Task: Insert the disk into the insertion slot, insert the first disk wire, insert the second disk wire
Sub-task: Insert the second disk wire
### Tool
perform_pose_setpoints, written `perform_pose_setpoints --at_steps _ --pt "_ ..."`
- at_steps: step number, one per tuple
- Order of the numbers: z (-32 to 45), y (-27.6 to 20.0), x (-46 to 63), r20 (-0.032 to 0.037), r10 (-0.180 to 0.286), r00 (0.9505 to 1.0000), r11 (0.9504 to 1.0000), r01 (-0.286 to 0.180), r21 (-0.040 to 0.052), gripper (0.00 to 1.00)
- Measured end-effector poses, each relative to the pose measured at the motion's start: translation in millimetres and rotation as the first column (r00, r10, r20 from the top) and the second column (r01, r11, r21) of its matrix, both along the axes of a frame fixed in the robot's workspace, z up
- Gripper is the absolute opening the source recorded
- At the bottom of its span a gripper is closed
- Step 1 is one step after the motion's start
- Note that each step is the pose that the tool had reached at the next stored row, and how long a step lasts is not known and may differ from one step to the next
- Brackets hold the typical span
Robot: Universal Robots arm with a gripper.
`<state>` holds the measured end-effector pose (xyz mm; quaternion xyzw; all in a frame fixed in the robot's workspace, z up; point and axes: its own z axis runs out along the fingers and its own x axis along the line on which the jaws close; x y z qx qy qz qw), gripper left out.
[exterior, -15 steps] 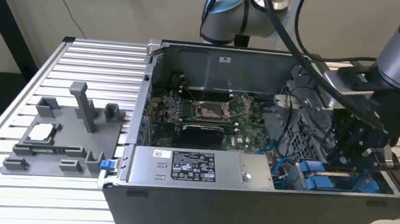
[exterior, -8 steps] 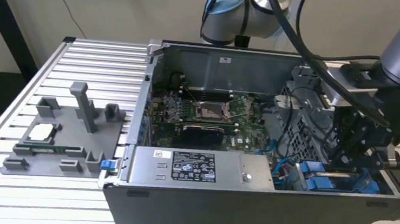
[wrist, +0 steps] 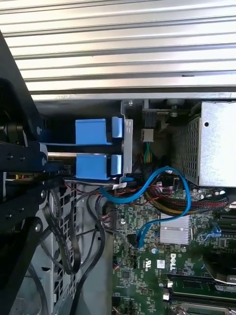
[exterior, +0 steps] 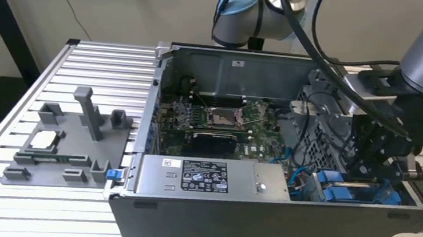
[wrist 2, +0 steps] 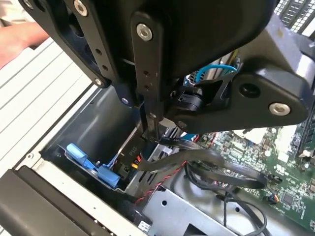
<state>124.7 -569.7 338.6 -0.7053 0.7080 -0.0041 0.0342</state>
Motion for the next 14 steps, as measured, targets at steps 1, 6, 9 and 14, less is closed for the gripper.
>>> perform_pose_setpoints --at_steps 1,6,9,14 --pt "-1.0 0.0 0.0 0.0000 0.000 1.0000 1.0000 0.000 0.0002 0.00" --pt "-3.7 0.0 -0.1 -0.0001 -0.002 1.0000 1.0000 0.002 -0.0003 0.00" --pt "9.5 0.0 -0.1 -0.0004 -0.003 1.0000 1.0000 0.003 0.0000 1.00" --pt "32.0 0.0 0.0 -0.0004 -0.003 1.0000 1.0000 0.003 -0.0002 1.00"
